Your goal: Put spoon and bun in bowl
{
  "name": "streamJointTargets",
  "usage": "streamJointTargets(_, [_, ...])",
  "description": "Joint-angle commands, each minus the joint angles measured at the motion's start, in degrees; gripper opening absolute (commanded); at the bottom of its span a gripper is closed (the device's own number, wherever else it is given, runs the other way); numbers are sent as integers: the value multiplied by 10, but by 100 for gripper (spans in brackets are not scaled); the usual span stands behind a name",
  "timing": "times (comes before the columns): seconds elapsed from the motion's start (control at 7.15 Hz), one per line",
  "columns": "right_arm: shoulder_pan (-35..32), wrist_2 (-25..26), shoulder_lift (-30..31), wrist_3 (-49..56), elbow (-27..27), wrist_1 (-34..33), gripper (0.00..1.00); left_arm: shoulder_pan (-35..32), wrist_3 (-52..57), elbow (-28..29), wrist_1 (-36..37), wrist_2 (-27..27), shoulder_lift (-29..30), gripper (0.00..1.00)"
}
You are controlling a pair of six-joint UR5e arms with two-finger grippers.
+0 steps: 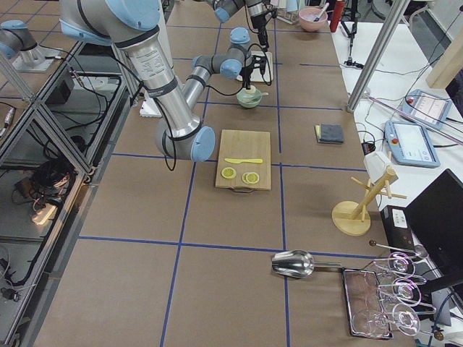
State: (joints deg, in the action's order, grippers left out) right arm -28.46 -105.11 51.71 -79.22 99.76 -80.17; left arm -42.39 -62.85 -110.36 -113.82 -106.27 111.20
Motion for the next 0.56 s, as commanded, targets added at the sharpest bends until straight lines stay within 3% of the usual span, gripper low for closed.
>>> streamJointTargets(0.0, [10,3,-5,-5,-44,54,0,-1,0,3,0,-1,0,78])
streamJointTargets(0.14, [10,3,-9,-6,-49,53,27,-1,0,5,0,-1,0,80])
streamJointTargets(0.28, [11,3,-9,-6,-50,54,77,0,0,5,0,-1,0,80])
streamJointTargets(0.42, [10,3,-9,-6,-50,54,100,0,0,6,0,-1,0,80])
